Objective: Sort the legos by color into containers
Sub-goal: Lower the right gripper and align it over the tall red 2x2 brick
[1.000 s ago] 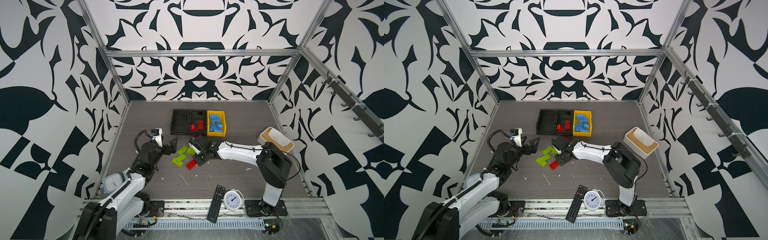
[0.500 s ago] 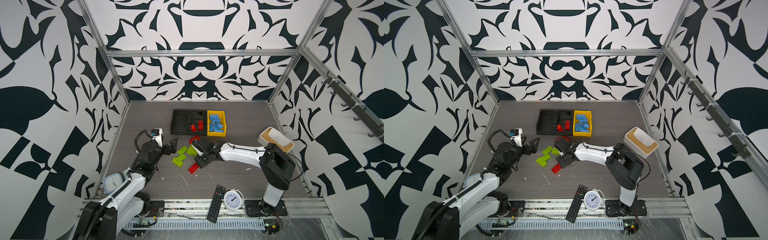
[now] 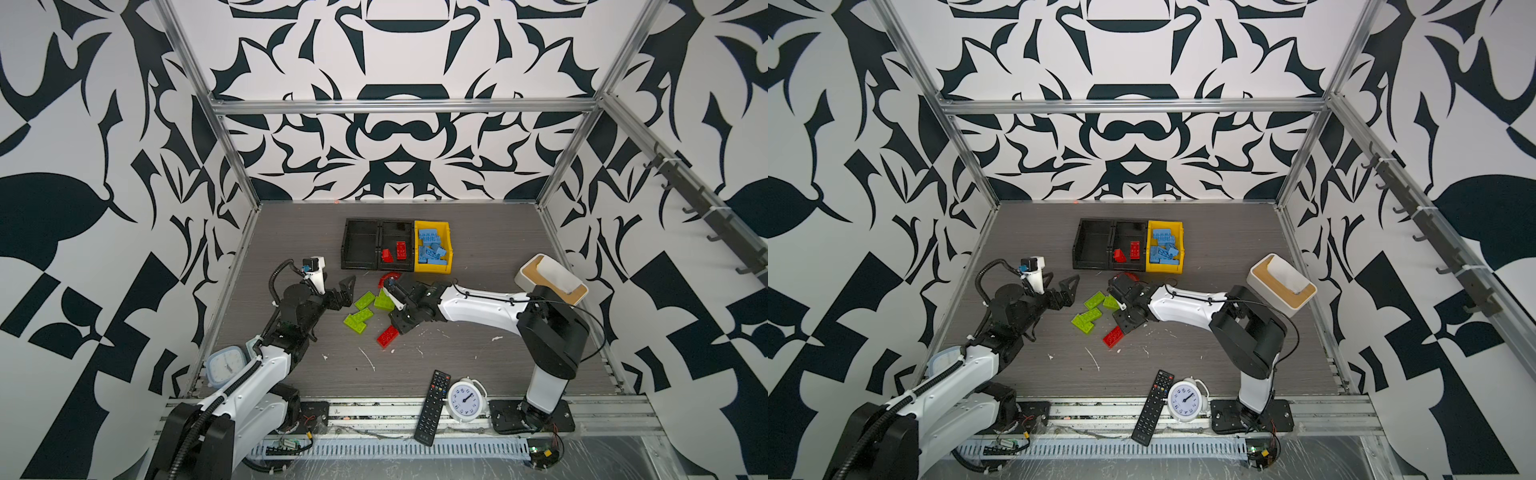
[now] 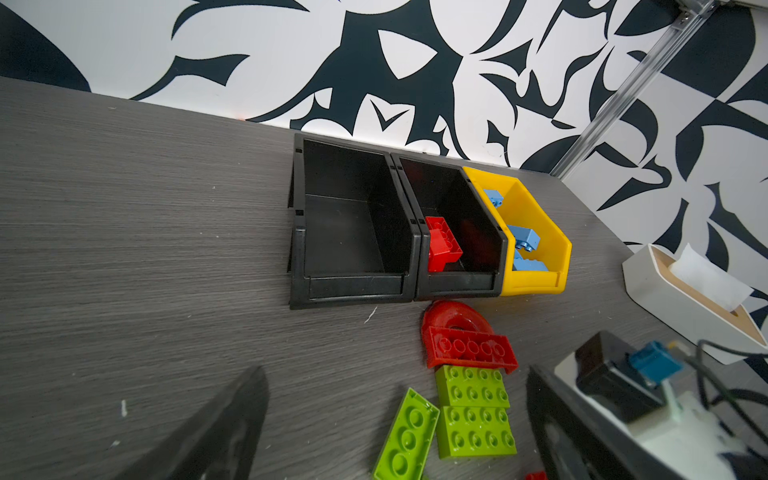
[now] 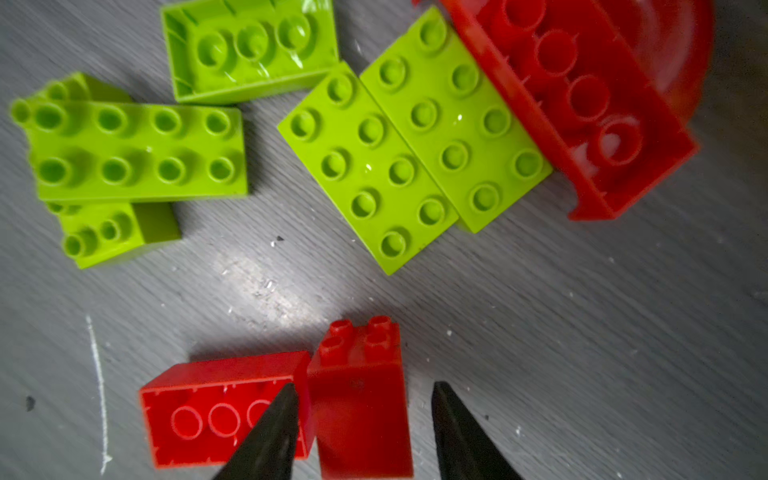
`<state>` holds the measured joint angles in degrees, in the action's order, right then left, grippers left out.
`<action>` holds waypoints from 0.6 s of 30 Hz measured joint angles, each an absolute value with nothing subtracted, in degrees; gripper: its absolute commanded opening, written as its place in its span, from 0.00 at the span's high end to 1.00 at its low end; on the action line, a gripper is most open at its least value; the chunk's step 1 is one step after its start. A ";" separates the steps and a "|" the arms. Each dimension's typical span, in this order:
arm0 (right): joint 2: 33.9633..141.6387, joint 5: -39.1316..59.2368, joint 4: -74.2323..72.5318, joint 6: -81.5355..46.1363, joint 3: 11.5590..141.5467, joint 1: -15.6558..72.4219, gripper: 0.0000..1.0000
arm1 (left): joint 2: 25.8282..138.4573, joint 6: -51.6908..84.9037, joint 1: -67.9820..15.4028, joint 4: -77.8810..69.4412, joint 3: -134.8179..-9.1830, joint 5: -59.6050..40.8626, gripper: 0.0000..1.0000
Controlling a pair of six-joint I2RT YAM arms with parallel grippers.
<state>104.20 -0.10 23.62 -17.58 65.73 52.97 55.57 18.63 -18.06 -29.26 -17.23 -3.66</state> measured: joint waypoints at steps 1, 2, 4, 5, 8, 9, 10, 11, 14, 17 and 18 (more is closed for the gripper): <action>104.38 -0.21 23.49 -17.54 65.73 52.97 0.52 | 55.57 18.63 -18.06 -29.26 -17.23 -3.66 0.00; 104.42 -0.32 23.44 -17.50 65.73 52.97 0.53 | 55.57 18.63 -18.06 -29.26 -17.23 -3.66 0.01; 104.42 -0.56 23.31 -17.52 65.73 52.95 0.56 | 55.57 18.63 -18.06 -29.26 -17.23 -3.66 0.01; 104.40 -0.69 23.22 -17.43 65.73 52.95 0.56 | 55.57 18.63 -18.06 -29.26 -17.23 -3.66 0.01; 104.40 -0.82 23.18 -17.41 65.73 52.84 0.54 | 55.57 18.63 -18.06 -29.26 -17.23 -3.66 0.01; 104.40 -0.84 23.14 -17.41 65.73 52.77 0.54 | 55.57 18.63 -18.06 -29.26 -17.23 -3.66 0.01; 104.40 -0.86 23.11 -17.41 65.73 52.69 0.54 | 55.57 18.63 -18.06 -29.26 -17.23 -3.66 0.01; 104.40 -0.89 23.11 -17.43 65.73 52.64 0.51 | 55.57 18.63 -18.06 -29.26 -17.23 -3.66 0.01; 104.38 -0.93 23.09 -17.37 65.73 52.58 0.42 | 55.57 18.63 -18.06 -29.28 -17.23 -3.66 0.00; 104.16 -0.86 22.98 -17.37 65.73 52.58 0.41 | 55.57 18.63 -18.06 -29.26 -17.23 -3.66 0.01; 104.05 -0.86 22.87 -17.34 65.73 52.58 0.41 | 55.57 18.63 -18.06 -29.26 -17.23 -3.66 0.01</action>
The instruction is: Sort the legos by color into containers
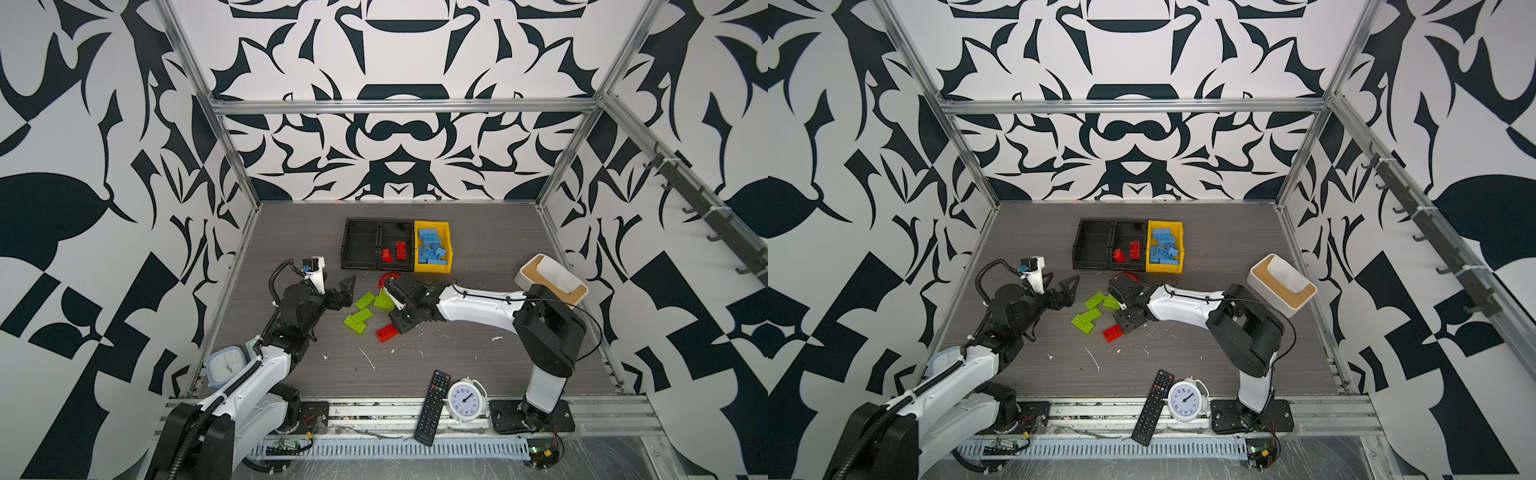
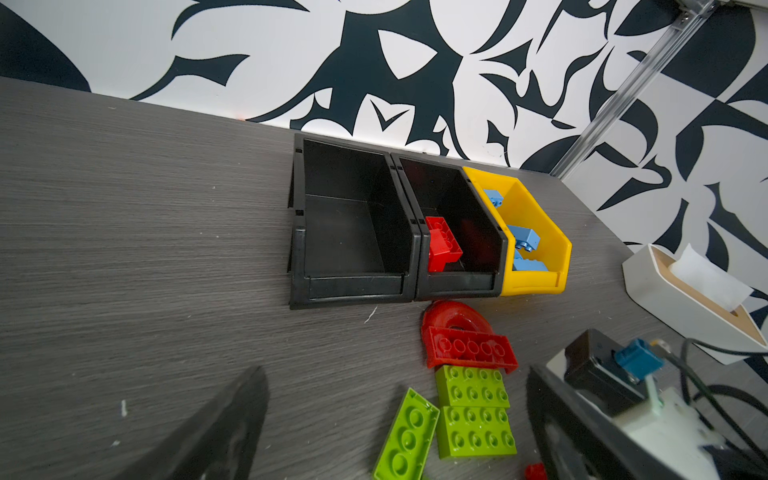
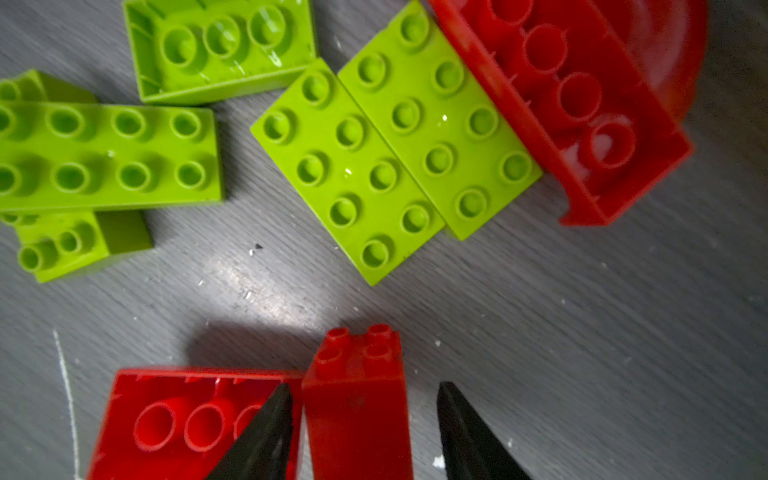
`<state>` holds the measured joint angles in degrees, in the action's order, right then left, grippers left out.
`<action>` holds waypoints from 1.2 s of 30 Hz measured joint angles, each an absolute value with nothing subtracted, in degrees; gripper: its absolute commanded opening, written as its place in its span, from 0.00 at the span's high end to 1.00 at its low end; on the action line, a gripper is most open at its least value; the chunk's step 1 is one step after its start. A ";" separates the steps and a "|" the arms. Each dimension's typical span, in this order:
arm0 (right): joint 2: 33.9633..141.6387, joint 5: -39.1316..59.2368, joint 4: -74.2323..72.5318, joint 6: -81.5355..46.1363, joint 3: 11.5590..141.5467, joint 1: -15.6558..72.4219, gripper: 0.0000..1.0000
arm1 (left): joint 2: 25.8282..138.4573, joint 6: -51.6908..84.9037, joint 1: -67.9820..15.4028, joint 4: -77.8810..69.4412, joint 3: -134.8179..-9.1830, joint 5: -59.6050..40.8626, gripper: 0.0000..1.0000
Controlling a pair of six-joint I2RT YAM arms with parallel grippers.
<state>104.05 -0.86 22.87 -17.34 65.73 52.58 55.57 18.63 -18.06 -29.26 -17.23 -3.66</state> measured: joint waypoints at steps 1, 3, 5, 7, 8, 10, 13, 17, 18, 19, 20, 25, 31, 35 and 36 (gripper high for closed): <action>103.88 -0.82 22.85 -17.32 65.73 52.56 0.42 | 55.57 18.63 -18.06 -29.26 -17.23 -3.66 0.01; 103.33 -0.75 22.81 -17.32 65.73 52.53 0.44 | 55.57 18.63 -18.06 -29.26 -17.23 -3.66 0.01; 102.85 -0.75 22.68 -17.28 65.73 52.53 0.45 | 55.57 18.63 -18.06 -29.26 -17.23 -3.66 0.01; 102.67 -0.71 22.39 -17.28 65.73 52.47 0.48 | 55.57 18.63 -18.06 -29.26 -17.23 -3.66 0.01; 102.67 -0.71 22.33 -17.26 65.73 52.47 0.50 | 55.57 18.63 -18.06 -29.26 -17.23 -3.66 0.01; 102.67 -0.71 22.31 -17.15 65.73 52.31 0.52 | 55.57 18.63 -18.06 -29.26 -17.23 -3.66 0.01; 102.78 -1.15 22.50 -17.08 65.73 52.25 0.52 | 55.57 18.63 -18.06 -29.26 -17.23 -3.66 0.00; 103.20 -1.76 22.61 -16.62 65.73 52.21 0.56 | 55.57 18.63 -18.06 -29.26 -17.23 -3.66 0.01; 103.22 -1.80 22.65 -16.62 65.73 52.21 0.56 | 55.57 18.63 -18.06 -29.26 -17.23 -3.66 0.01; 103.22 -1.91 22.70 -16.60 65.73 52.21 0.55 | 55.57 18.63 -18.06 -29.26 -17.23 -3.66 0.01; 103.22 -2.04 22.72 -16.56 65.76 52.21 0.55 | 55.57 18.63 -18.06 -29.26 -17.23 -3.66 0.00; 103.24 -2.46 23.03 -16.19 65.89 52.21 0.66 | 55.57 18.63 -18.06 -29.26 -17.23 -3.66 0.01; 103.20 -3.27 22.81 -16.12 66.81 52.18 0.69 | 55.57 18.63 -18.06 -29.19 -17.23 -3.66 0.00; 103.11 -4.38 22.83 -15.84 68.38 51.51 0.72 | 55.57 18.63 -18.06 -29.02 -17.23 -3.66 0.01; 103.04 -4.51 22.72 -15.64 69.14 51.27 0.72 | 55.57 18.63 -18.06 -28.93 -17.23 -3.66 0.01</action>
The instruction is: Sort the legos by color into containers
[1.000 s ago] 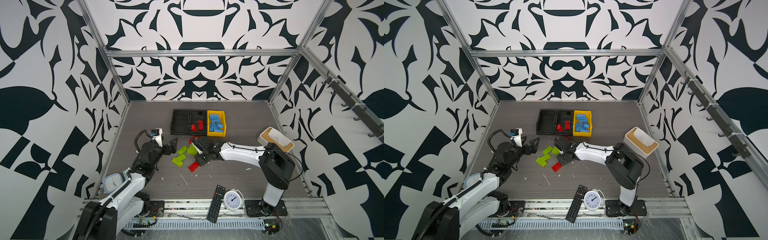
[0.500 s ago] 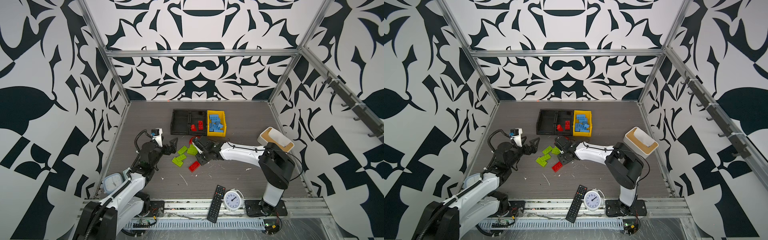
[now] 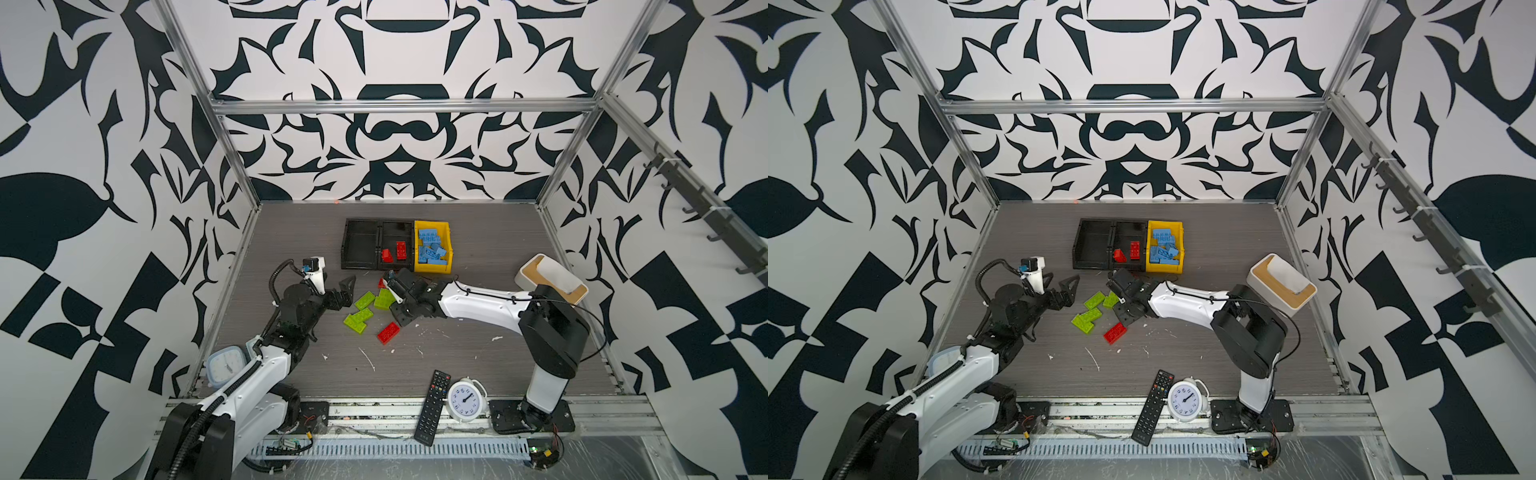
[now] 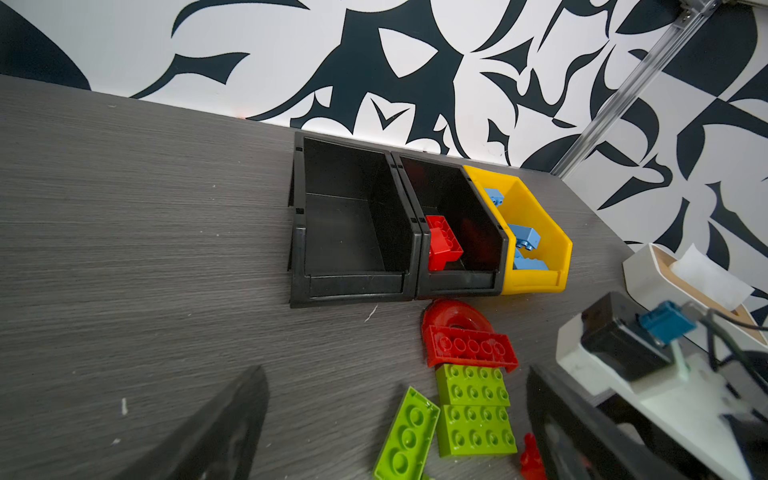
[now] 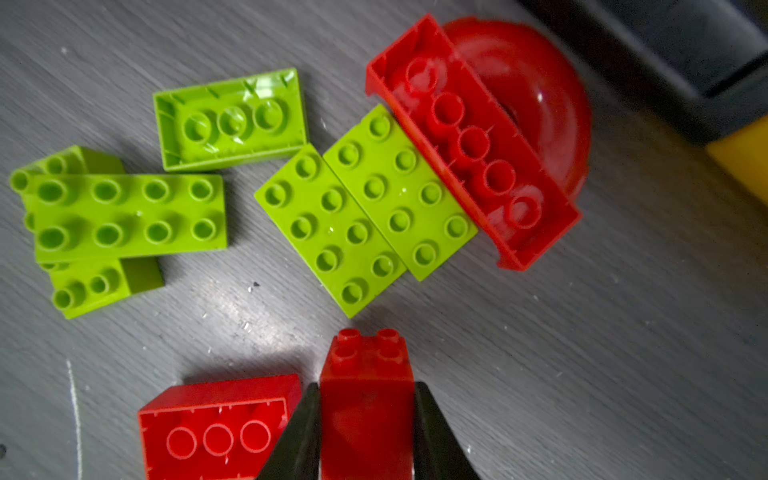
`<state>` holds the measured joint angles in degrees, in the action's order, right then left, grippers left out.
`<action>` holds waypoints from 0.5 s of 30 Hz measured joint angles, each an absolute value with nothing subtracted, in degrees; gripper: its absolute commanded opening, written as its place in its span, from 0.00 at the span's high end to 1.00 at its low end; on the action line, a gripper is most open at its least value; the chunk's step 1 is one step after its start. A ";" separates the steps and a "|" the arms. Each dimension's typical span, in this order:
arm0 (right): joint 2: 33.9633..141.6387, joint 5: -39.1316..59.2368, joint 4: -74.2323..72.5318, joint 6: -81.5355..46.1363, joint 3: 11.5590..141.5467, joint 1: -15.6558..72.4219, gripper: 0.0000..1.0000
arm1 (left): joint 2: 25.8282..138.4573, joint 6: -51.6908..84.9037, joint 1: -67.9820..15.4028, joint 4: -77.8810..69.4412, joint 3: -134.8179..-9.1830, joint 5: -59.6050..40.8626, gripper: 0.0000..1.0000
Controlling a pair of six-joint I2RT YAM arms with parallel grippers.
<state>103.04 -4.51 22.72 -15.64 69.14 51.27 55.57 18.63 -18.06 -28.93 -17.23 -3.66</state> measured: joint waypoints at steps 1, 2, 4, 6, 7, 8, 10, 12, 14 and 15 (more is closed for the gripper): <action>103.00 -4.67 22.48 -15.40 70.02 50.92 0.73 | 55.57 18.63 -18.06 -28.86 -17.23 -3.66 0.01; 103.00 -4.80 22.33 -15.20 70.91 50.50 0.73 | 55.57 18.63 -18.06 -28.84 -17.23 -3.66 0.00; 103.00 -5.56 21.43 -14.81 73.19 49.30 0.74 | 55.55 18.63 -18.06 -28.86 -17.23 -3.66 0.01; 103.15 -6.72 20.10 -14.57 75.42 47.94 0.74 | 55.55 18.63 -18.06 -28.84 -17.23 -3.66 0.01; 103.39 -7.29 19.22 -14.48 76.69 47.22 0.74 | 55.57 18.63 -18.06 -28.84 -17.23 -3.66 0.01; 103.88 -8.05 18.46 -14.39 77.93 46.59 0.74 | 55.55 18.63 -18.06 -28.84 -17.23 -3.66 0.01; 105.91 -10.02 16.29 -14.33 81.25 45.25 0.74 | 55.55 18.63 -18.06 -28.84 -17.23 -3.66 0.01; 108.60 -11.62 14.13 -14.22 84.12 44.29 0.74 | 55.51 18.63 -18.06 -28.84 -17.23 -3.66 0.01; 111.79 -12.60 12.40 -14.22 86.74 43.31 0.74 | 55.44 18.65 -18.06 -28.86 -17.23 -3.66 0.00; 113.45 -12.91 11.68 -14.24 87.88 42.78 0.74 | 55.44 18.65 -18.06 -28.86 -17.23 -3.66 0.01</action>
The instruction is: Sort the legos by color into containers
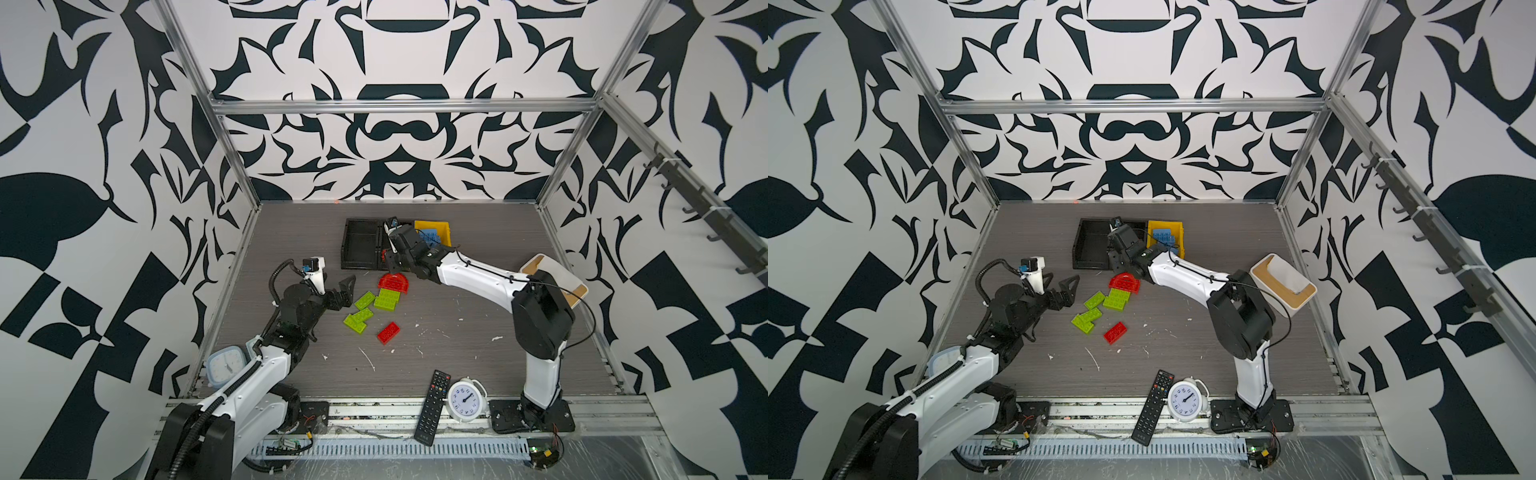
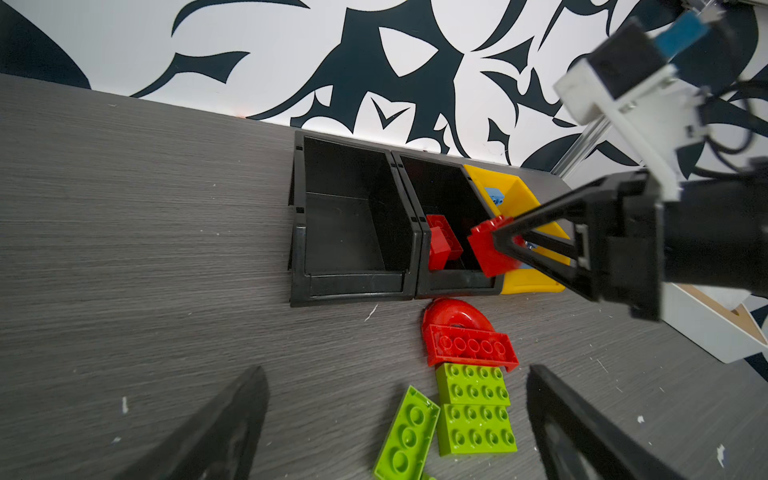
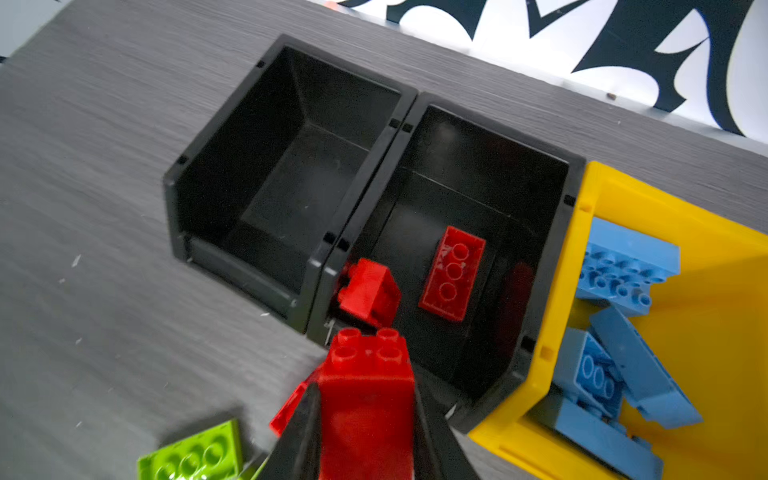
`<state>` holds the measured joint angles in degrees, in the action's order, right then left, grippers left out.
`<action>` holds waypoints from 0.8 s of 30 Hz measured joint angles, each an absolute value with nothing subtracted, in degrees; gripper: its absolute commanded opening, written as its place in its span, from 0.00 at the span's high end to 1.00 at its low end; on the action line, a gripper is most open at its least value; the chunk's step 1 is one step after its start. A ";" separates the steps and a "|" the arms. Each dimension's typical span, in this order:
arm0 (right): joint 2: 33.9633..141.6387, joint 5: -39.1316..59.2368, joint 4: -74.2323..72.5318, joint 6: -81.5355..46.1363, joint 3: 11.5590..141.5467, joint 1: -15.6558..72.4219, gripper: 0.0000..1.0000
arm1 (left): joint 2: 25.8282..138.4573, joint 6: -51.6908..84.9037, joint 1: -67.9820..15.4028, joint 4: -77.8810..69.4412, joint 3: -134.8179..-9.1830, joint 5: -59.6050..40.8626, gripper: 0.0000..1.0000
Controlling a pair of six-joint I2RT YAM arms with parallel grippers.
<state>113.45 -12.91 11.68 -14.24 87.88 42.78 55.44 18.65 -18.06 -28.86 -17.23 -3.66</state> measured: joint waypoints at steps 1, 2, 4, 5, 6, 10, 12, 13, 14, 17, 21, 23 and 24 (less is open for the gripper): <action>115.00 -13.17 11.16 -14.26 88.92 42.33 0.74 | 55.44 18.65 -18.06 -28.84 -17.23 -3.66 0.01; 116.25 -13.32 10.81 -14.26 89.65 41.98 0.74 | 55.44 18.65 -18.06 -28.84 -17.23 -3.66 0.01; 118.80 -13.98 10.44 -14.46 91.37 41.39 0.74 | 55.44 18.68 -18.06 -28.86 -17.23 -3.68 0.00; 119.74 -14.06 10.33 -14.46 92.05 41.19 0.73 | 55.46 18.68 -18.06 -28.86 -17.23 -3.68 0.01; 120.62 -14.28 10.22 -14.57 92.73 41.01 0.73 | 55.46 18.68 -18.06 -28.86 -17.23 -3.68 0.01; 122.34 -14.68 10.00 -14.72 94.50 40.86 0.72 | 55.46 18.70 -18.06 -28.86 -17.23 -3.70 0.01; 122.41 -14.81 9.82 -14.76 94.70 40.86 0.69 | 55.46 18.70 -18.06 -28.86 -17.23 -3.68 0.00; 122.41 -14.87 9.69 -14.83 94.76 40.86 0.64 | 55.46 18.70 -18.06 -28.86 -17.23 -3.70 0.01; 122.41 -14.87 9.56 -14.87 94.76 40.86 0.53 | 55.46 18.70 -18.06 -28.88 -17.23 -3.70 0.01; 122.34 -14.98 9.69 -14.92 94.76 40.86 0.35 | 55.46 18.70 -18.06 -28.86 -17.23 -3.70 0.01; 120.99 -13.21 10.87 -14.20 94.39 40.86 0.26 | 55.44 18.70 -18.06 -28.86 -17.23 -3.70 0.01; 118.58 -10.79 11.90 -13.41 92.86 41.06 0.23 | 55.31 18.70 -18.06 -28.84 -17.23 -3.68 0.01; 116.53 -9.34 12.60 -13.02 91.37 41.39 0.21 | 55.18 18.70 -18.06 -28.84 -17.23 -3.66 0.01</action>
<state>116.53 -9.34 12.60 -13.02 91.37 41.39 55.18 18.70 -18.06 -28.84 -17.23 -3.66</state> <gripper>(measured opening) 0.766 0.994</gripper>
